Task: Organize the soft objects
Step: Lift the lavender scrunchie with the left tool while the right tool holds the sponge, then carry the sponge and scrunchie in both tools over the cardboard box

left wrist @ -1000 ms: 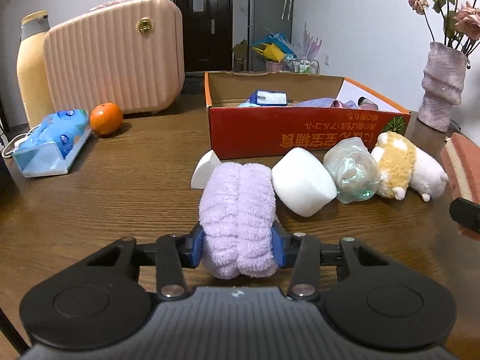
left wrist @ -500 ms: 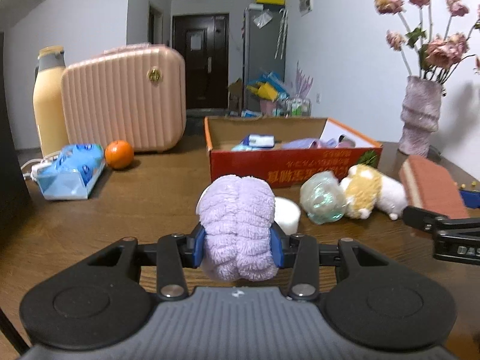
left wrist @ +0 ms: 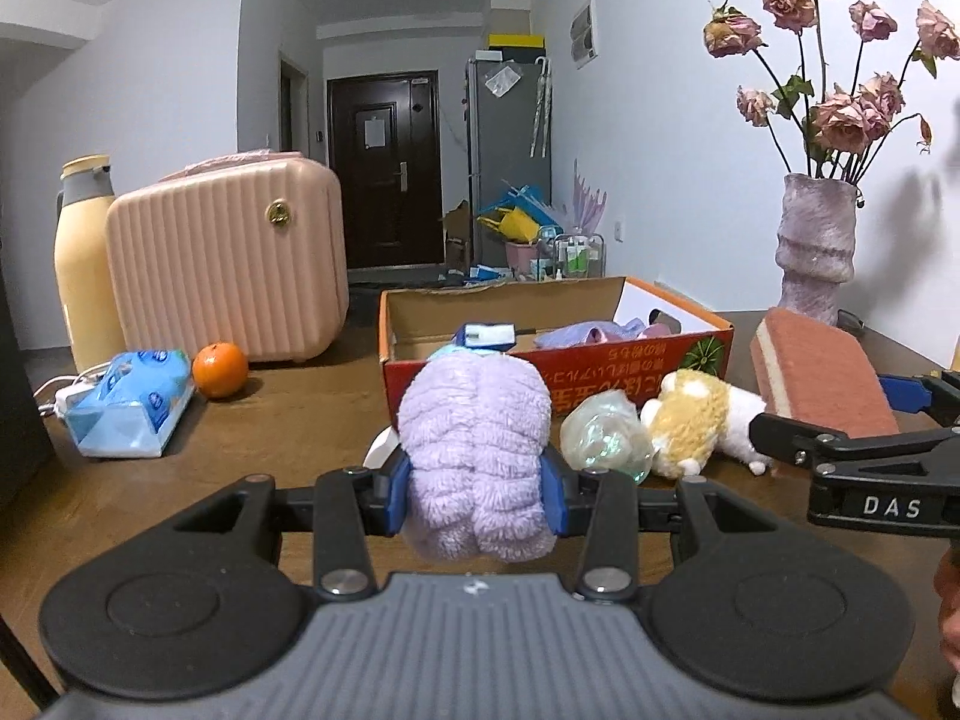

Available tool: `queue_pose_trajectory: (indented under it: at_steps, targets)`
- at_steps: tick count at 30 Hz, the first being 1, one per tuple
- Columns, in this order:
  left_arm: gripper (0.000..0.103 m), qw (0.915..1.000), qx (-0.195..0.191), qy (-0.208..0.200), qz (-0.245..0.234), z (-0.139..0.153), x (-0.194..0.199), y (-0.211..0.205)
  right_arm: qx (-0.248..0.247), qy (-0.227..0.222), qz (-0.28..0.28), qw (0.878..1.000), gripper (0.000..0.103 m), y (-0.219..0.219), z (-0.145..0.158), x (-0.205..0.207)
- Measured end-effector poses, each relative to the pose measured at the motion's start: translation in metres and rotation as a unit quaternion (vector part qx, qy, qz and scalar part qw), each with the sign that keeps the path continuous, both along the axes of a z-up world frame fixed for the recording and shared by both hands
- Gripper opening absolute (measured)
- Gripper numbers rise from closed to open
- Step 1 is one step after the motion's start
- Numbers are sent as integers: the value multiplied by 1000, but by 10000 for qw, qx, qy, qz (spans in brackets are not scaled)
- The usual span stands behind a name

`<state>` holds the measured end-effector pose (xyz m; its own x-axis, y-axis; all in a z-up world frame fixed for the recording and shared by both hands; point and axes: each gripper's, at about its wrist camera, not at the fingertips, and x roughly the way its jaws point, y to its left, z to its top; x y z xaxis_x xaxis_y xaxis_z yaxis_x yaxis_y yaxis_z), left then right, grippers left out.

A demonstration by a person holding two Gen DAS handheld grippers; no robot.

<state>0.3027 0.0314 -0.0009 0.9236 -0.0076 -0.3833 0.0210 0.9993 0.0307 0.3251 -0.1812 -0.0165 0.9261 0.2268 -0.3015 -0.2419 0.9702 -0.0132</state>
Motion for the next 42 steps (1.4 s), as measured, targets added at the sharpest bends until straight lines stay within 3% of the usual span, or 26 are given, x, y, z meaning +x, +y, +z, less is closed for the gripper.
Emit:
queue_pose_trajectory:
  at_steps: [42]
  targets:
    - [42, 9982, -332, -363, 354, 19, 112, -23, 223, -463, -149, 9986, 93, 5, 26, 122]
